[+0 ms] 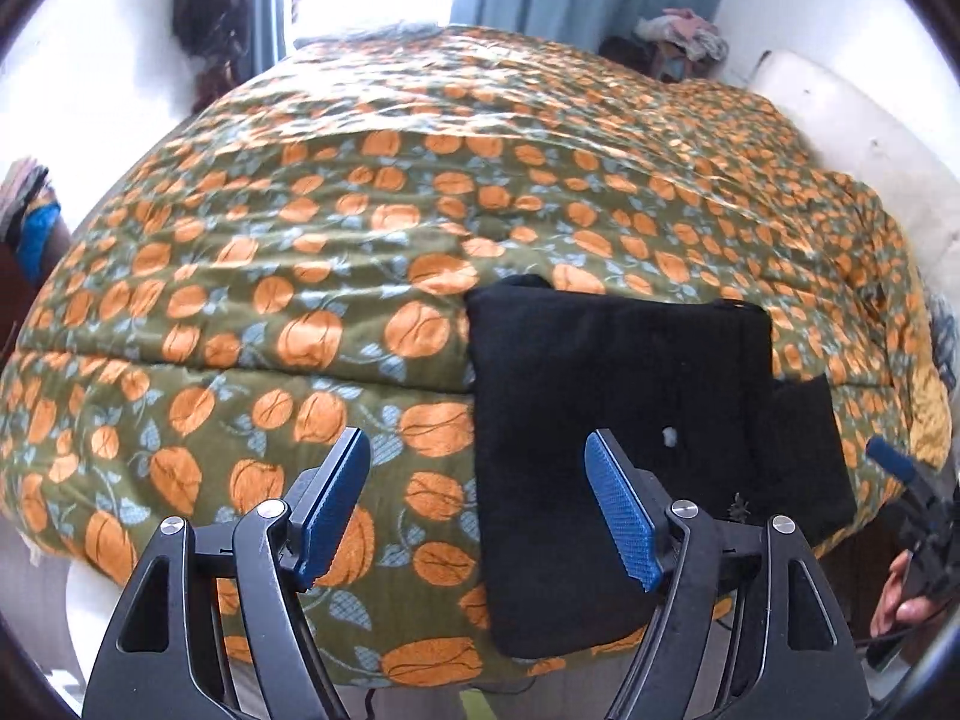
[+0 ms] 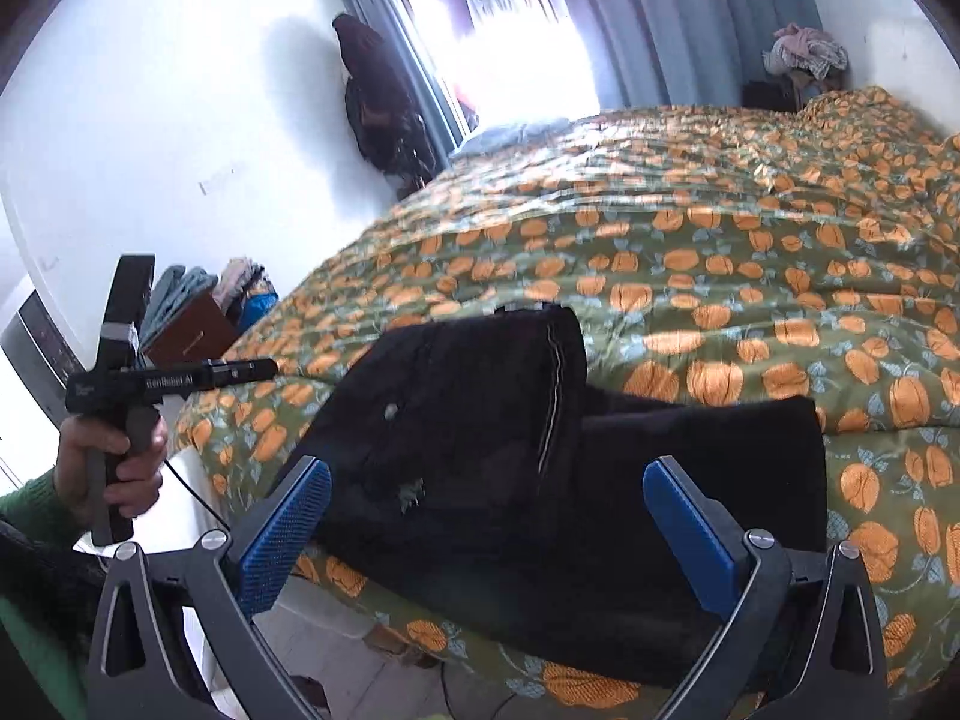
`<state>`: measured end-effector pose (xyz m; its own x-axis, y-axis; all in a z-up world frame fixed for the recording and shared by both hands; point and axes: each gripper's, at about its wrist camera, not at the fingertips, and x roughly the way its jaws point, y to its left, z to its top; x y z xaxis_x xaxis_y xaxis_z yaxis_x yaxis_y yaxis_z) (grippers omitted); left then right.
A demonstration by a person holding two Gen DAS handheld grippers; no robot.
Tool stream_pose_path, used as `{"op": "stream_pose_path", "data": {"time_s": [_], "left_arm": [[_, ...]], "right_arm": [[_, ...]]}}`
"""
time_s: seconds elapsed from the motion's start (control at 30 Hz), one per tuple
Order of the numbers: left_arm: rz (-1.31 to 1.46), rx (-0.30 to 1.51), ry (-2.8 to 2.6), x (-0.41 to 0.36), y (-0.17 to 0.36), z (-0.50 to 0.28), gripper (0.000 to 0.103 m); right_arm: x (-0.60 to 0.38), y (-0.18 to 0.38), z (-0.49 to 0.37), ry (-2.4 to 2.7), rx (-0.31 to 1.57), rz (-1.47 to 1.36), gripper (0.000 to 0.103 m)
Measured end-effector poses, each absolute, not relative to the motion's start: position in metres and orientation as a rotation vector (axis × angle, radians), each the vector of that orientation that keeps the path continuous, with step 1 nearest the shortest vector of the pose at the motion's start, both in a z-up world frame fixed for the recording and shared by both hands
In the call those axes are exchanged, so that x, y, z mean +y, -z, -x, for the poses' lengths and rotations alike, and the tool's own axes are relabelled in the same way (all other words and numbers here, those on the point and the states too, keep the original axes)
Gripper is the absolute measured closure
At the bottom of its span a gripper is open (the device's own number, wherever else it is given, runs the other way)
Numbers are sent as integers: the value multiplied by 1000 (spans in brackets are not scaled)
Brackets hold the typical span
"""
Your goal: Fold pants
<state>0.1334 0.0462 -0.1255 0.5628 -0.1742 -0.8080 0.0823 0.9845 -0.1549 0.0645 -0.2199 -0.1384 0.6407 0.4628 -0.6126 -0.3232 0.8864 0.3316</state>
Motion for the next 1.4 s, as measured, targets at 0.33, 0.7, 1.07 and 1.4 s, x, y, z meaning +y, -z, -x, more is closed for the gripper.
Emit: {"op": "stream_pose_path", "data": {"time_s": [0.33, 0.7, 1.07, 1.4], "left_arm": [[100, 968, 121, 56, 129, -129, 27], [97, 969, 114, 56, 128, -126, 27], [110, 984, 93, 64, 134, -127, 27], [80, 986, 114, 51, 133, -125, 27]], "right_arm": [[-215, 148, -75, -553, 851, -118, 0], [-195, 162, -112, -724, 986, -58, 38], [-188, 196, -146, -781, 1143, -103, 47], [-191, 222, -174, -828, 1302, -311, 62]]}}
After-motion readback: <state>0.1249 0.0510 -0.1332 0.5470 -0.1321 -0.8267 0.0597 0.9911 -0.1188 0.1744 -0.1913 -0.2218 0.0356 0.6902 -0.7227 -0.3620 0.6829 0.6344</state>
